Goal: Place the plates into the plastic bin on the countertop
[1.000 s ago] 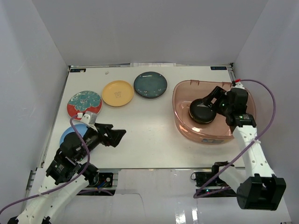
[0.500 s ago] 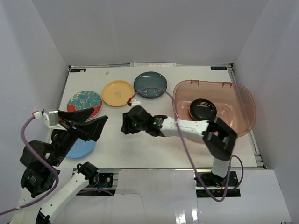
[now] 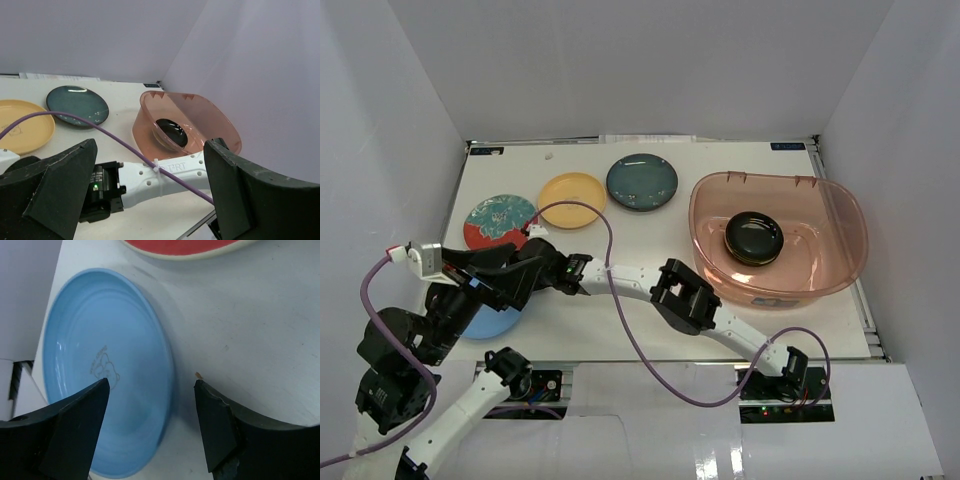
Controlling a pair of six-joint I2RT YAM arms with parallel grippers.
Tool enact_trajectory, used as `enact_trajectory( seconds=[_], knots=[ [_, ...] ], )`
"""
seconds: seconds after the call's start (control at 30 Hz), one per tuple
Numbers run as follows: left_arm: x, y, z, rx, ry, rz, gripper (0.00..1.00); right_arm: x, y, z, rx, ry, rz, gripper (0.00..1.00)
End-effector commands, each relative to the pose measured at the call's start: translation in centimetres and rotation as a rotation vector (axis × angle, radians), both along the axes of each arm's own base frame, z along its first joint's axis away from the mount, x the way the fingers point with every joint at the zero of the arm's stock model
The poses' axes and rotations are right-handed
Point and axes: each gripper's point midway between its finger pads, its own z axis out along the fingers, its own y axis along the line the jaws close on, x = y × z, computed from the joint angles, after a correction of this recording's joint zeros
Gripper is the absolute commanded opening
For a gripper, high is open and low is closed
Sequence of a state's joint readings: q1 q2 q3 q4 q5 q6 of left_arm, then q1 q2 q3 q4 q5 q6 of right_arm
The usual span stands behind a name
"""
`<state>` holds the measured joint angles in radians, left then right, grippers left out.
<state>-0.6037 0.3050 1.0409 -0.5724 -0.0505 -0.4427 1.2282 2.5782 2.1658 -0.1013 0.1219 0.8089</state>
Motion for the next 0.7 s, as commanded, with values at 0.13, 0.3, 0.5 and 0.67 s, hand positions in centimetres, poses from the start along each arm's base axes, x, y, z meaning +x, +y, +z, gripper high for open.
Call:
enact_trajectory(
  seconds=[0.13, 0.3, 0.5, 0.67],
  knots=[
    [-1.2, 1.9, -1.4, -0.028, 0.058, 0.051, 0.98, -0.4, -0.5, -3.3, -0.007, 0.201, -0.080, 0.39],
    [-1.6, 3.2, -2.7, -0.030, 0.089, 0.101, 0.98, -0.9, -3.3, -2.3, -0.023, 0.163, -0.126, 0.08],
    [-0.3, 3.8, -4.5, -0.009, 0.123, 0.167, 0.98, -1.7, -8.7, 2.8, 0.000, 0.016, -0.159, 0.08],
    [1.4, 2.8, -5.4, 0.016, 0.156, 0.180, 0.98, -2.0, -15.4, 8.9, 0.032, -0.124, -0.224, 0.08]
  ],
)
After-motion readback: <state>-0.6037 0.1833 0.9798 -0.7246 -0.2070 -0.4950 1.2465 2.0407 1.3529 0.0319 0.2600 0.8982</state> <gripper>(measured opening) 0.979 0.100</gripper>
